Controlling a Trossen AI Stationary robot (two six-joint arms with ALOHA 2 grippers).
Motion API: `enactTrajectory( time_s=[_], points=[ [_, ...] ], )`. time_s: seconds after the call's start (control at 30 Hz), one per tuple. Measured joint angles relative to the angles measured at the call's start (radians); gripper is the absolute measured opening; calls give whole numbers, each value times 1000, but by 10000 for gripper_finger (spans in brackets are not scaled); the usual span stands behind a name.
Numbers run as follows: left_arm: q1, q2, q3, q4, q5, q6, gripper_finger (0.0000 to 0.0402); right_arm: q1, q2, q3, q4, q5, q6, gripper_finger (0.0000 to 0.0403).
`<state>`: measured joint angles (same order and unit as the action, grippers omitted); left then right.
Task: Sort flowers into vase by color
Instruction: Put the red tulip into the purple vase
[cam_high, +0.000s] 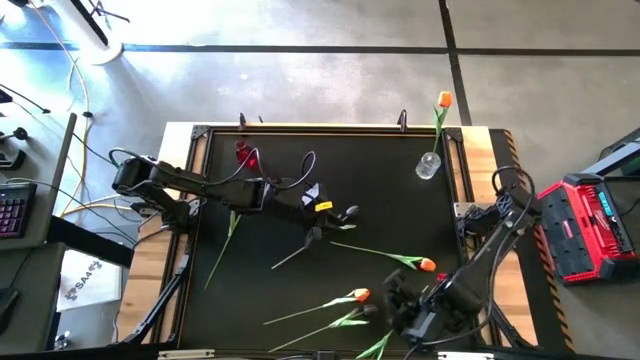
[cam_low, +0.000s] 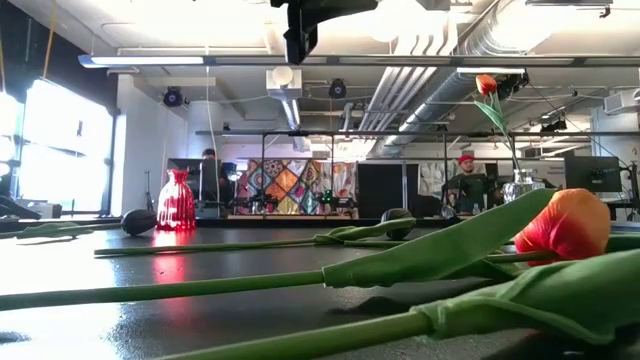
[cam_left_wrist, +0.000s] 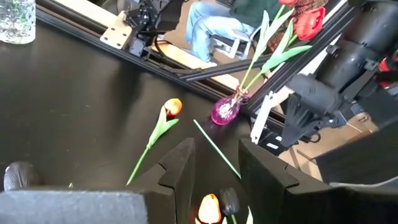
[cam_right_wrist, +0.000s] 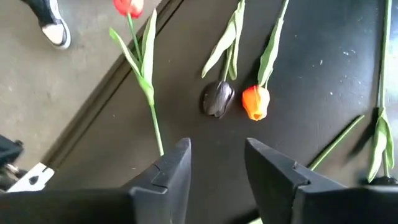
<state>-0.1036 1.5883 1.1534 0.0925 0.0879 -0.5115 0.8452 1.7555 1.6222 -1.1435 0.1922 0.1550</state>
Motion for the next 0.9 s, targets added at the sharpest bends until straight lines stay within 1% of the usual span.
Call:
enactTrajectory(
  time_s=[0.1, 0.23, 0.47, 0.57, 0.73, 0.9],
  points=[
    [0, 0, 0, 0, 0, 10, 110, -1, 30, 0, -1, -13, -66, 144],
    [0, -1, 0, 2, 0, 18, 110, -1, 76, 0, -2, -57, -161, 144],
    [-4, -1, 0, 1, 0, 18, 110, 0, 188, 0, 54, -146, -234, 144],
    [-10, -1, 0, 1, 0, 18, 110, 0, 230, 0, 83, -173, -244, 144],
    [-21, -1, 0, -7, 0, 18, 110, 0, 271, 0, 131, -186, -243, 144],
    [-23, -1, 0, -67, 0, 18, 110, -8, 302, 0, 205, -198, -220, 144]
  ],
)
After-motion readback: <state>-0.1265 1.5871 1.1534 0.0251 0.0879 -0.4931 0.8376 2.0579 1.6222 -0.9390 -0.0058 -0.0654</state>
